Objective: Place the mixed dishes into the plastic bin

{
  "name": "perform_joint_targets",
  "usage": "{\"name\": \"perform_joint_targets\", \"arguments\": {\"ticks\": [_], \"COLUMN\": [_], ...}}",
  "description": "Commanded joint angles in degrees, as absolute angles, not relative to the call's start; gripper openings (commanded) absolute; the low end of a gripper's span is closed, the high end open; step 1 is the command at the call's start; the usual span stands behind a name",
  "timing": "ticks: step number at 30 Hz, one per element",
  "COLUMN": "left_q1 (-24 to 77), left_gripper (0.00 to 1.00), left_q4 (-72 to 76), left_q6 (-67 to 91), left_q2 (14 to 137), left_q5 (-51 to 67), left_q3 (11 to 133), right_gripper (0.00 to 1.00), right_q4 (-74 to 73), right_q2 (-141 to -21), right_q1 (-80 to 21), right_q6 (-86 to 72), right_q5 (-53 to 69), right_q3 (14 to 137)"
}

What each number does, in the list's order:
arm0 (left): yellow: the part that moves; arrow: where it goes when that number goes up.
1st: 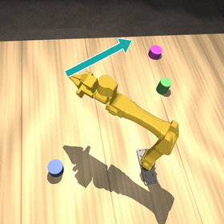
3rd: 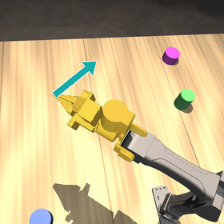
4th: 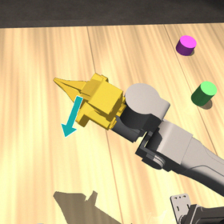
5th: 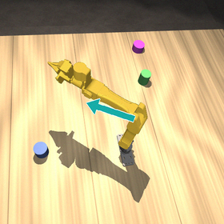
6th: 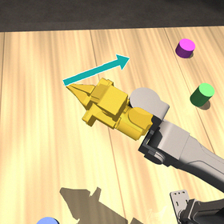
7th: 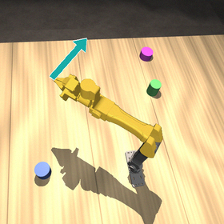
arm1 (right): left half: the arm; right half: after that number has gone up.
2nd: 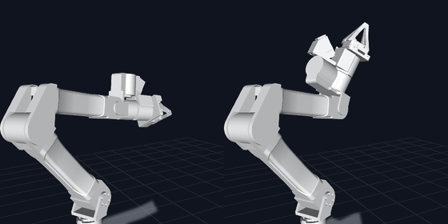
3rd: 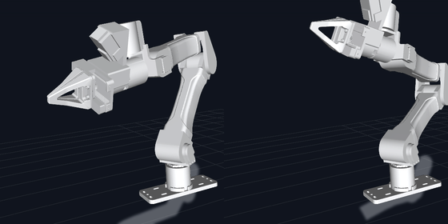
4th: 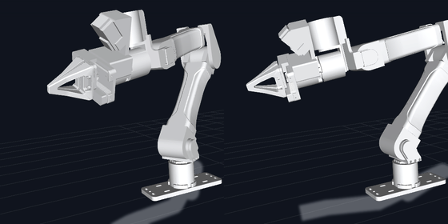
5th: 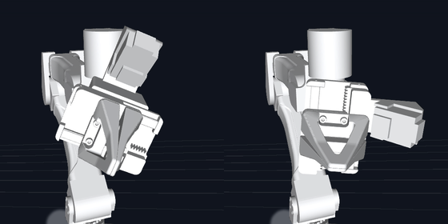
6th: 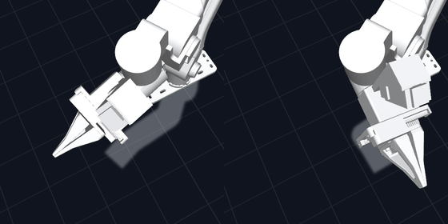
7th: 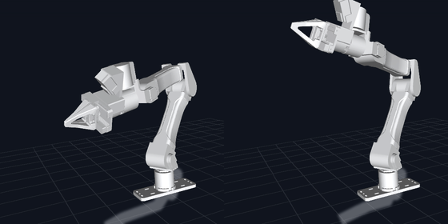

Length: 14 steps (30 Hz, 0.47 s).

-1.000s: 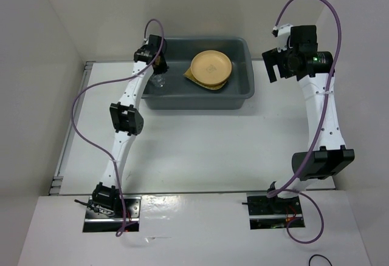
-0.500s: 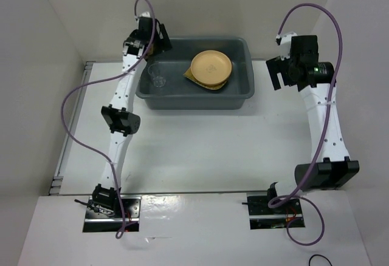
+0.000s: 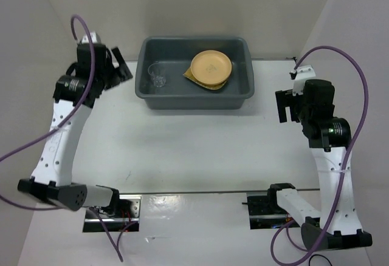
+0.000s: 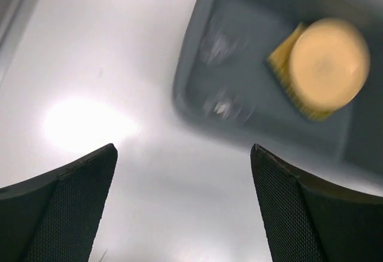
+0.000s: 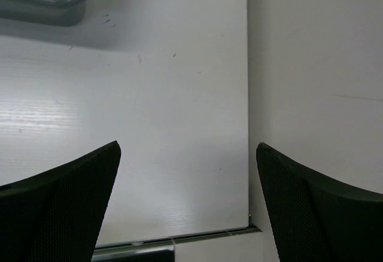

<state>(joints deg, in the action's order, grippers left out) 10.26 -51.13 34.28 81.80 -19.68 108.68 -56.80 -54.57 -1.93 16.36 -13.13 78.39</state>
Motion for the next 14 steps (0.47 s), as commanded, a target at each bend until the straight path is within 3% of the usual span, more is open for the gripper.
{"name": "perform_joint_targets", "arguments": {"ticks": [1,6,10,14], "left_q1": [9.3,8.8,8.8,8.8], "left_gripper": [0.98,1.0,1.0,1.0], "left_q4": [-44.6,-47.8,-43.3,-41.2], "left_q6": [31.5,26.4,25.3,26.6], "left_q2": [69.7,57.4,36.9,24.7], "left_q5": [-14.3,-11.5,-10.0,-10.0], "left_q3": [93.7,85.5,74.8,67.7], "right_gripper": [0.98,0.98,0.98,0.98], "right_q4": [-57.8,-56.1,-52.5,-50.9], "right_q2": [-53.7,-49.8,-44.7,-40.5], "right_q1": [-1.8,-1.2,-1.2,-1.2], "right_q6": [13.2,11.3,10.0,10.0], "right_q5": [-9.2,-4.8,-4.3,-4.3], "right_q3": [76.3,74.0,70.8,67.0]}}
